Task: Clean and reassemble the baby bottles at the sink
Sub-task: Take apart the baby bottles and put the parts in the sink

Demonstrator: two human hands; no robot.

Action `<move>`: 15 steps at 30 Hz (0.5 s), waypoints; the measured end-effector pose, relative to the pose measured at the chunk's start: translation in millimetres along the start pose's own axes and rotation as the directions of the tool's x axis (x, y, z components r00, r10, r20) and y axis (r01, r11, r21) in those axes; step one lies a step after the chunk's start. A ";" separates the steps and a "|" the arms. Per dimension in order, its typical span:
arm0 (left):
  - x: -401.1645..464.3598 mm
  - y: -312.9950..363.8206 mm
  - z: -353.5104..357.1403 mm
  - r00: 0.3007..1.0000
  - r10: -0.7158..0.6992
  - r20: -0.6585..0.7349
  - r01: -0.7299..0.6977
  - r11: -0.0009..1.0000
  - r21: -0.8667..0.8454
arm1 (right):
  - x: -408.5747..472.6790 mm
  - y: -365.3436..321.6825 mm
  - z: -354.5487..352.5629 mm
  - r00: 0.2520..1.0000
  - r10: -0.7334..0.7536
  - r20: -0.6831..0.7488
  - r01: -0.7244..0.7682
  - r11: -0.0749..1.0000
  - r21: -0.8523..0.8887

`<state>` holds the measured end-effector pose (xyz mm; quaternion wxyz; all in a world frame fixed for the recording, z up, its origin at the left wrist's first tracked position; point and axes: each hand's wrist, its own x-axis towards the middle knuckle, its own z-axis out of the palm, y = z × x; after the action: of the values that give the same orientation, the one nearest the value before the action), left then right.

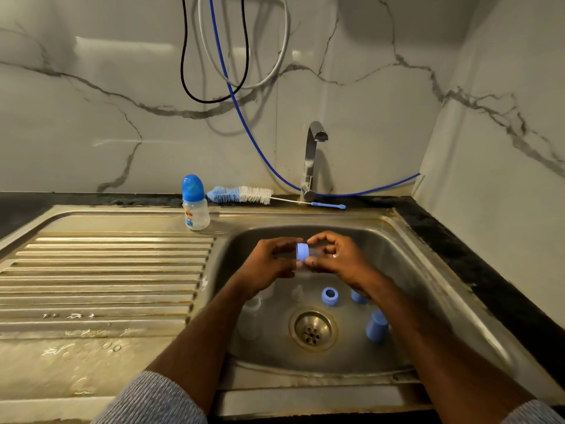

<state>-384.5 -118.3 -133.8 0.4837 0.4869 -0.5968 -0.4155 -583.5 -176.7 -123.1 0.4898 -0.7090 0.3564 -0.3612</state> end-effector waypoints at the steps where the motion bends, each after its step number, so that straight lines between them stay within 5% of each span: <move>1: 0.6 -0.8 -0.9 1.000 -0.007 -0.005 0.007 0.998 -0.059 | 0.3 -0.5 0.2 1.000 -0.009 -0.003 0.009 1.000 0.005; 8: 5.3 -4.1 -3.6 0.997 -0.056 0.046 0.068 0.946 -0.319 | -1.3 -5.7 0.8 0.994 -0.067 -0.091 0.067 0.998 -0.005; 15: 8.3 -1.6 -5.7 0.996 -0.044 0.081 0.070 0.932 -0.355 | 1.3 -11.5 5.2 0.978 -0.089 -0.188 0.075 0.994 -0.081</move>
<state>-379.1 -126.9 -132.9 0.5303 0.3928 -0.5139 -0.5481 -576.6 -172.5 -113.3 0.4115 -0.7025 0.3855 -0.4342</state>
